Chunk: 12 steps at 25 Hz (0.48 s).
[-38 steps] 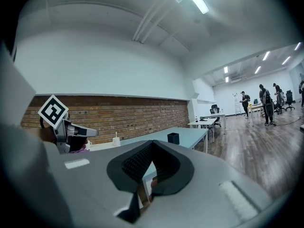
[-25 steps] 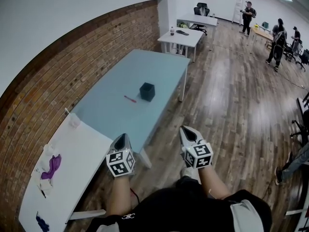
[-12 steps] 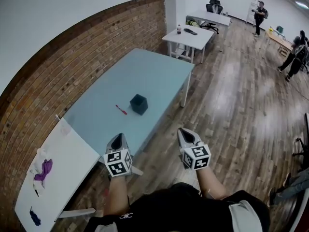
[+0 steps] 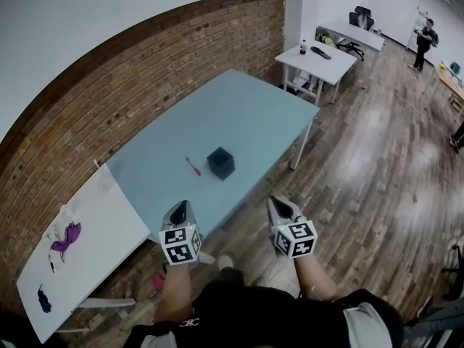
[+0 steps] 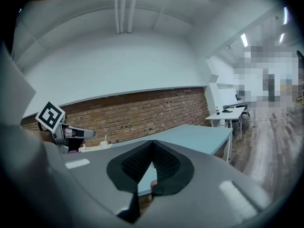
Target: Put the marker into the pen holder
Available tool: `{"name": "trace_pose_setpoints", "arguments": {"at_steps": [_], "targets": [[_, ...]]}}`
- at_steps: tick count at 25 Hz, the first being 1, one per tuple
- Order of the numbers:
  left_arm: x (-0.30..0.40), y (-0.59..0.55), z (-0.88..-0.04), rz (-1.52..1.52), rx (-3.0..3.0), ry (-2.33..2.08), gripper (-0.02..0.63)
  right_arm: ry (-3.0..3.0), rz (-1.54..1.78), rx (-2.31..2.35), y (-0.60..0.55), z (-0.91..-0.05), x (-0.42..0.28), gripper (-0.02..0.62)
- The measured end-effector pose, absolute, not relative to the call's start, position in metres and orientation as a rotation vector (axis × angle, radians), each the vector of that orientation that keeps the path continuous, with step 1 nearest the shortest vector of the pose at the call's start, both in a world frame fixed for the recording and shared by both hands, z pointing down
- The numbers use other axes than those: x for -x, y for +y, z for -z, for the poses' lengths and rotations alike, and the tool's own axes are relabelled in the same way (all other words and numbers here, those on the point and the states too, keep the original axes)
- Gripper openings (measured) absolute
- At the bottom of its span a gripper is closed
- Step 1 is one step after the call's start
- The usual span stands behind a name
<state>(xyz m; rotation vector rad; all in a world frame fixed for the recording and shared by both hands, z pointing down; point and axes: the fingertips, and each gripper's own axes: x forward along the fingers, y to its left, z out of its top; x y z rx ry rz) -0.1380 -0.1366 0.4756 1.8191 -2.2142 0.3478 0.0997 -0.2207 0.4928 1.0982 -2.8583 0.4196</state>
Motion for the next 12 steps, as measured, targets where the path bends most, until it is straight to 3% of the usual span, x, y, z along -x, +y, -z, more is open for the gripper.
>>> {"name": "trace_pose_setpoints", "arguments": {"at_steps": [12], "targets": [[0.213, -0.211, -0.512, -0.187, -1.703, -2.221, 0.008, -2.823, -0.245, -0.945, -0.301, -0.493, -0.024, 0.003]]}}
